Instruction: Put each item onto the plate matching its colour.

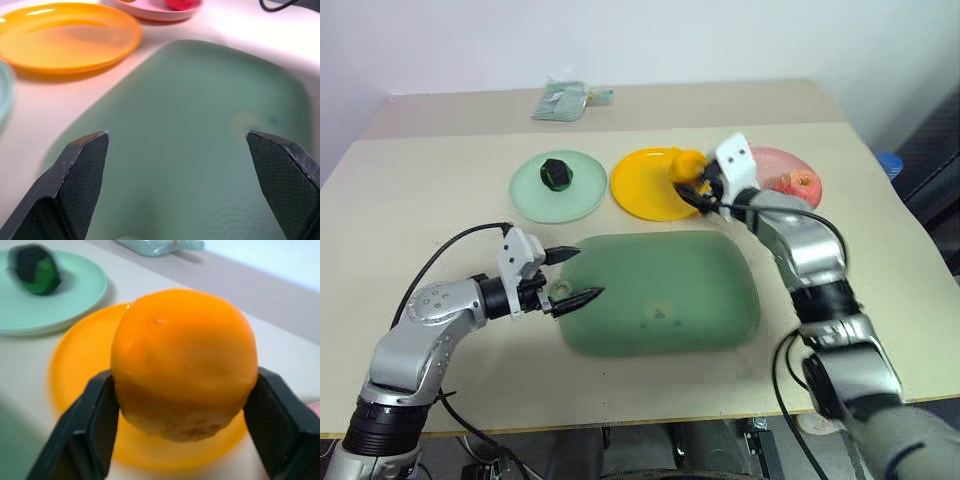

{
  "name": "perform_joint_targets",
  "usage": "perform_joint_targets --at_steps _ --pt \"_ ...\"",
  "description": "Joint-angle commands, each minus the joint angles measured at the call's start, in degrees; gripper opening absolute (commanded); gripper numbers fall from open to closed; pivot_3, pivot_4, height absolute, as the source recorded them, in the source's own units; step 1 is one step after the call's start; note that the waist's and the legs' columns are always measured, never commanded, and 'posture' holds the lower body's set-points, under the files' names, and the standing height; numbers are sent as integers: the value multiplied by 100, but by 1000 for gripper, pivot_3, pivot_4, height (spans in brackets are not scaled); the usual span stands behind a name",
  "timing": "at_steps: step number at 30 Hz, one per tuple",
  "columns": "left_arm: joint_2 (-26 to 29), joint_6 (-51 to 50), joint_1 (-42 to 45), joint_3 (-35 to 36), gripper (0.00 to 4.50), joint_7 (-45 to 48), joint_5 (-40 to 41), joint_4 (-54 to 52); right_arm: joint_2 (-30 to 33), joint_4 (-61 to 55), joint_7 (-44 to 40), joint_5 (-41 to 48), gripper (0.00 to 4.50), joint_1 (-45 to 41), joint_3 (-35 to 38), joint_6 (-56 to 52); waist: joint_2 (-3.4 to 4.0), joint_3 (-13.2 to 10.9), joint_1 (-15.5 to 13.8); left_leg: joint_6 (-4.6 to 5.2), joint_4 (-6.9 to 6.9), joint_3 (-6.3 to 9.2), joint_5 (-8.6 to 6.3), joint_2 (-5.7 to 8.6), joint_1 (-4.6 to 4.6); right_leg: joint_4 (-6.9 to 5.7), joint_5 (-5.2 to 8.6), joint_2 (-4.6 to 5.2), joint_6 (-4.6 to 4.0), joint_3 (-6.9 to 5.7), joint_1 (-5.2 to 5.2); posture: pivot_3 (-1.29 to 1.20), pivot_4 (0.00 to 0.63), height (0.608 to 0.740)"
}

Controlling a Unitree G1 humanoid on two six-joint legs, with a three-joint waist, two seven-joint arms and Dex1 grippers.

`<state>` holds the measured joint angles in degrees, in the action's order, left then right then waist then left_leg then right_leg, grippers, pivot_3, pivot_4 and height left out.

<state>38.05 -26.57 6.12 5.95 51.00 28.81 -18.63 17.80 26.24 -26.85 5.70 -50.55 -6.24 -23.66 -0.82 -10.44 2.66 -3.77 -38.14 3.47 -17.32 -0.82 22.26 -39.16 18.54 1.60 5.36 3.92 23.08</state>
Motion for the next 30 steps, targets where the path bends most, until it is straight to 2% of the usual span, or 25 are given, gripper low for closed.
perform_joint_targets --at_steps 1,3,4,6,10,14,16,19,23,30 --pt "-52 162 -126 258 4500 -104 74 -107 -150 964 -70 -136 3383 -474 60 690 0 0 -9 -2 0 0 1 1 14 -1 0 5 0 0 15 0 150 740" --pt "-92 213 -284 381 4500 -213 68 -166 -146 1048 -89 -153 4357 -560 135 998 0 0 -11 -9 -1 -1 5 5 23 0 0 12 1 -1 22 0 150 740" --pt "-111 233 -346 431 4500 -255 64 -191 -115 986 -110 -147 4468 -535 166 1101 1 0 -5 -9 -1 -3 5 6 25 1 0 17 1 -1 23 0 150 740" --pt "-147 266 -417 476 4500 -351 37 -229 51 680 -252 -131 4468 -313 189 1216 1 -1 -3 -2 -1 -7 1 7 24 1 -1 18 2 0 25 0 150 740" --pt "-145 483 -516 683 4500 -484 -96 7 796 -1203 -943 260 4468 1026 442 926 0 0 -77 -3 -5 7 1 3 23 -6 -1 14 1 -8 18 0 150 740" --pt "-83 851 -572 1015 4500 -565 -286 607 1655 -3148 -1603 1088 4468 2608 1120 191 5 -3 -147 -1 -4 3 0 4 21 -3 -1 14 2 -6 14 0 150 740" --pt "40 1113 -660 1238 4500 -549 -440 1059 2100 -3847 -1930 1549 4468 3616 1729 -178 10 -3 -157 -1 -4 -1 0 1 16 -6 -1 10 1 0 14 0 150 740" --pt "194 1417 -761 1428 4500 -459 -562 1505 2465 -4352 -2089 1909 4468 4579 2369 -501 9 -2 -133 0 -4 -1 0 -1 7 -5 -1 2 1 0 4 0 150 740" --pt "274 1717 -780 1560 4500 -451 -674 1975 2537 -4570 -2010 1998 4468 5286 2796 -607 8 -2 -152 0 -4 -3 0 -1 -27 -3 -1 -3 -1 1 -31 0 150 740" --pt "148 1654 -1142 1598 4500 -515 -533 1633 2462 -4435 -1853 2048 4468 5476 2932 -502 7 -3 -149 3 -1 -3 -2 -4 -51 6 0 1 -1 1 -56 0 150 740"
